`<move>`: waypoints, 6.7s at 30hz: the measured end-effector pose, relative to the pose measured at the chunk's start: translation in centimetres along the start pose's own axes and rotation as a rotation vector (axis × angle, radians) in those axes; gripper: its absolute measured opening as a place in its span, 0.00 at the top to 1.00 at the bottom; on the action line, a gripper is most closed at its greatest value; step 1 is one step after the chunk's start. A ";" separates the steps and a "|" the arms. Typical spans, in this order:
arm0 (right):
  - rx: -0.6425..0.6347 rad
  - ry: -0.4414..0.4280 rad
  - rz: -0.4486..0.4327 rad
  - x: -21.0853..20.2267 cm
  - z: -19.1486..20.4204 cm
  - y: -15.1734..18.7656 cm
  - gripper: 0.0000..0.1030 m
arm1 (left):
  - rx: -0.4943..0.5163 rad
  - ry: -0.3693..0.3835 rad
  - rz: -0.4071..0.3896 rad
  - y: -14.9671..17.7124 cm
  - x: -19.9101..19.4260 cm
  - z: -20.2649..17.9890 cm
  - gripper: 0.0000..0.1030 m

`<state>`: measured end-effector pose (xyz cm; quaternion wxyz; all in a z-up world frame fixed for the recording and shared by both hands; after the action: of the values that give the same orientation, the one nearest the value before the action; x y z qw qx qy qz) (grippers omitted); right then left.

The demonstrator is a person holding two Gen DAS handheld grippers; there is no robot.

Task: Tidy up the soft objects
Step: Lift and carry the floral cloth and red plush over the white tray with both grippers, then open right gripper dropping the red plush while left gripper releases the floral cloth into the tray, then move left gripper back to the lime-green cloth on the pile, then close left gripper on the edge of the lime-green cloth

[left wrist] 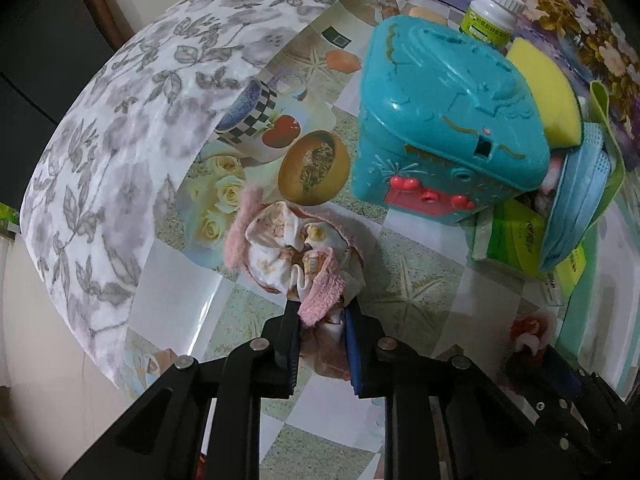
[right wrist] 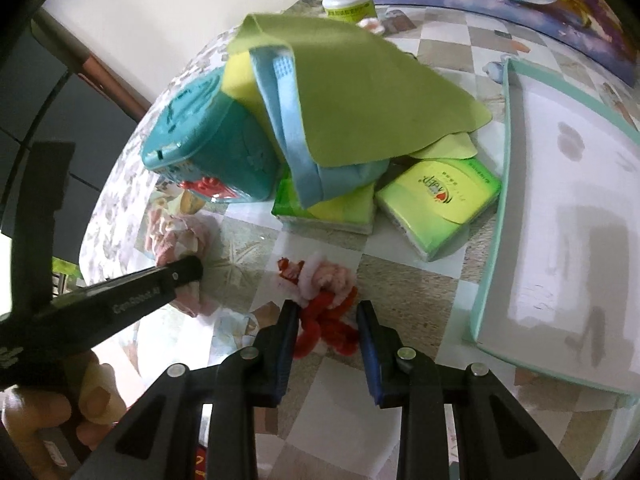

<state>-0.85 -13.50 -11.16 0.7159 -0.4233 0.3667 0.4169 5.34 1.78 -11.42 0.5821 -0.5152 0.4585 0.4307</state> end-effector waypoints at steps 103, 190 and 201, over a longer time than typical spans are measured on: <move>0.414 0.480 -0.308 -22.2 -22.6 -4.5 0.16 | 0.194 -0.018 -0.251 -2.0 -11.2 -22.9 0.03; 0.181 0.242 -0.151 -10.1 -8.5 -9.2 0.16 | 0.080 0.264 -0.165 -8.7 -9.4 -11.2 0.80; 0.187 0.237 -0.146 -10.1 -8.7 -9.1 0.16 | 0.092 0.250 -0.157 -8.5 -8.2 -12.2 0.95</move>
<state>2.08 -27.01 -2.77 0.7322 -0.4266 0.4542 0.2749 10.79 -11.39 -2.31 0.5752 -0.5720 0.5049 0.2950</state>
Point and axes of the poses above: each gripper's, at about its wrist camera, not at the fingertips, and x roughly the way its jaws point, z to its left, y to its underside, the point moved 2 cm from there along x, roughly the way its jaws point, and after that the axes turned 4 degrees about -y, right-handed, at the moved point
